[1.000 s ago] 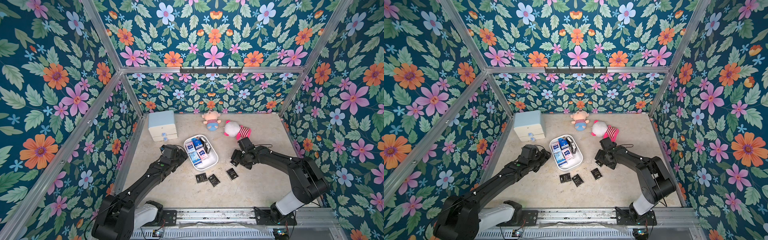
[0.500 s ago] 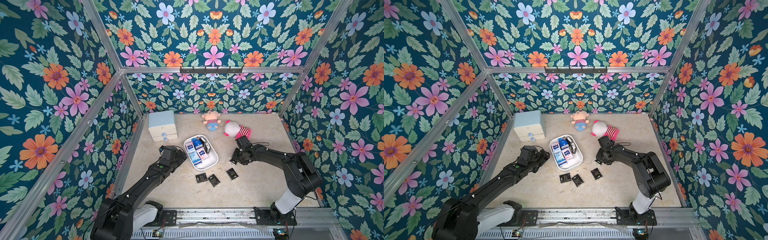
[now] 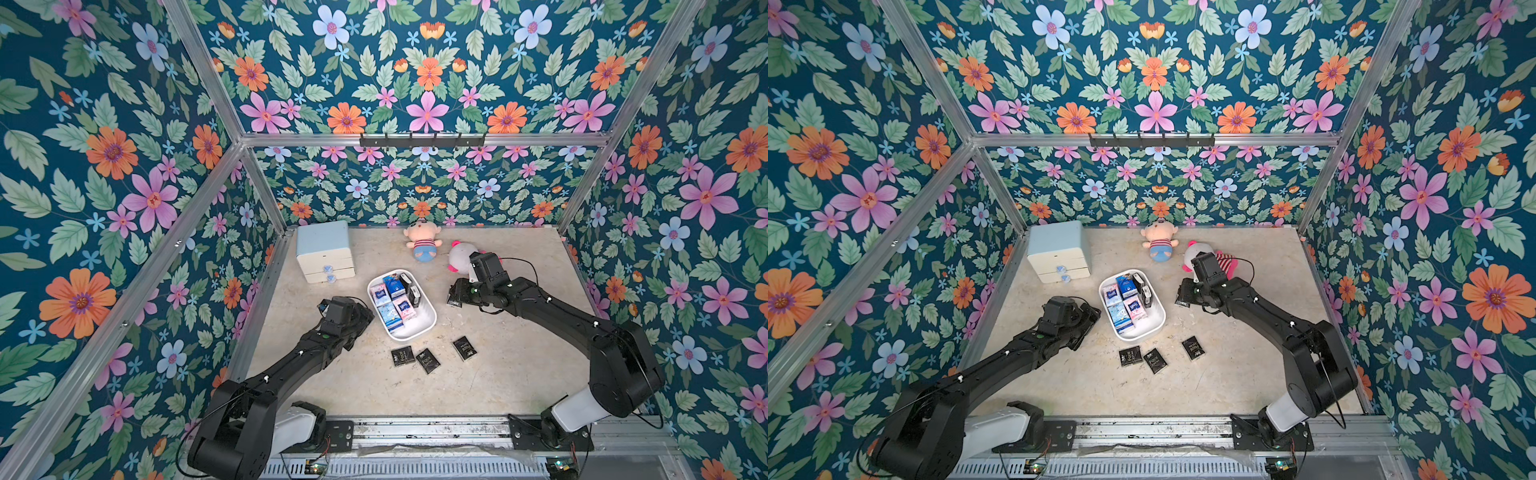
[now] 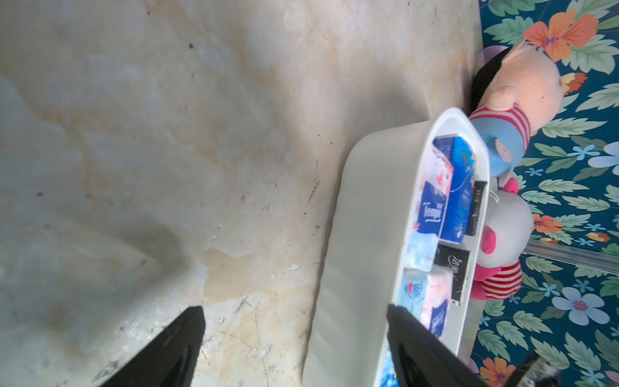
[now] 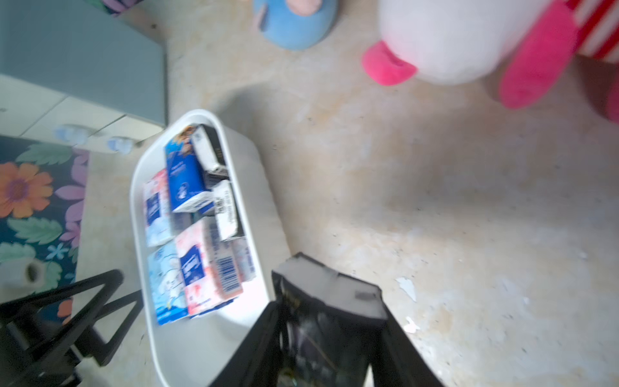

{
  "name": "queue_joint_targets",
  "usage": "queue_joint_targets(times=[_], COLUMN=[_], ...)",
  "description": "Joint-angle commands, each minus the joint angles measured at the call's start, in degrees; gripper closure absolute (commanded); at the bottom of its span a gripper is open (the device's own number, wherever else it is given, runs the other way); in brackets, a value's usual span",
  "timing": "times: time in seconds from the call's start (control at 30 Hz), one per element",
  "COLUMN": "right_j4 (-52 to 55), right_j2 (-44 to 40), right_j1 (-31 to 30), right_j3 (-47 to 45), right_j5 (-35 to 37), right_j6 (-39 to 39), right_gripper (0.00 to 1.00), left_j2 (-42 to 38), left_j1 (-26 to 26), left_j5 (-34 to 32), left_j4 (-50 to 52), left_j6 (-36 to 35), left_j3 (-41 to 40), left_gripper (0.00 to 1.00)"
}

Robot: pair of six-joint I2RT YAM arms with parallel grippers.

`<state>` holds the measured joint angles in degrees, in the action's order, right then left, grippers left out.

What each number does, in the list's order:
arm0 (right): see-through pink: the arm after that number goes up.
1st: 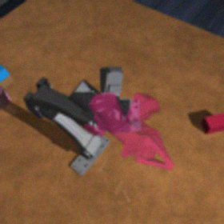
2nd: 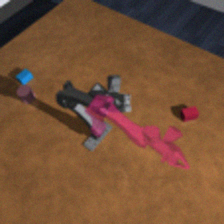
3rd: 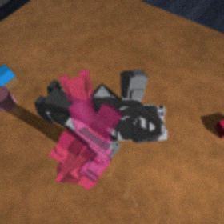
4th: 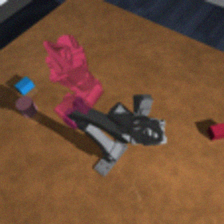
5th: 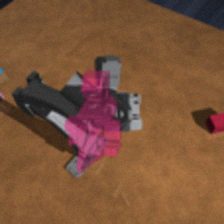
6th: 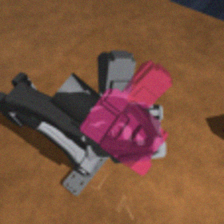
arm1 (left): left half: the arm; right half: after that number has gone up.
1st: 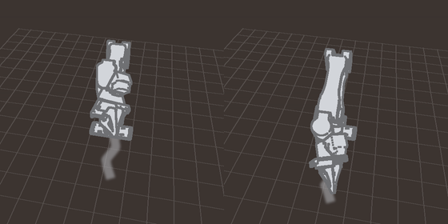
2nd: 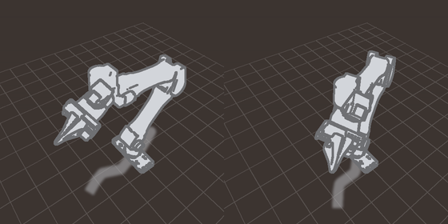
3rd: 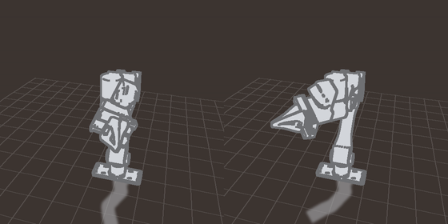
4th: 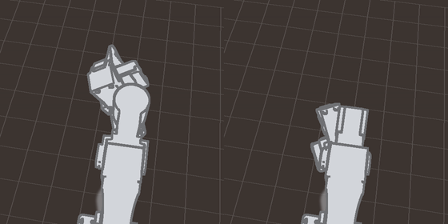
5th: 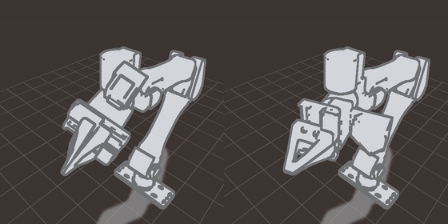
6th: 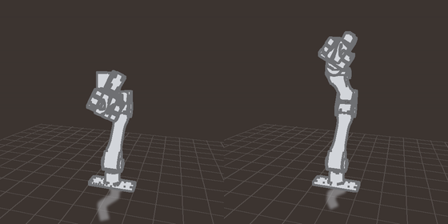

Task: Put the pocket tissues into the storage box
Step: Pick up the pocket tissues from the center of the board, then place the pocket tissues in the storage box.

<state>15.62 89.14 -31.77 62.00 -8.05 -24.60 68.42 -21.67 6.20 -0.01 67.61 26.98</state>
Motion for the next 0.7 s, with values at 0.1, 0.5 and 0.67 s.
queue_joint_targets(times=[0.1,0.5,0.67], right_j4=[-3.77,-6.28,-6.21], right_j2=[0.96,9.13,12.4], right_j1=[-4.88,-11.19,-11.65], right_j3=[1.7,6.37,7.76], right_j5=[-1.21,-2.19,-0.82], right_j6=[8.38,11.73,11.41], right_gripper=[0.54,0.54,0.54], left_j2=[-1.67,-4.33,-4.13], left_j1=[0.4,1.84,1.98], left_j5=[0.46,-0.88,-0.44], left_j4=[-1.41,5.61,4.78], left_j6=[3.05,-0.05,1.02], left_j3=[-0.86,3.34,3.52], left_gripper=[0.09,0.09,0.09])
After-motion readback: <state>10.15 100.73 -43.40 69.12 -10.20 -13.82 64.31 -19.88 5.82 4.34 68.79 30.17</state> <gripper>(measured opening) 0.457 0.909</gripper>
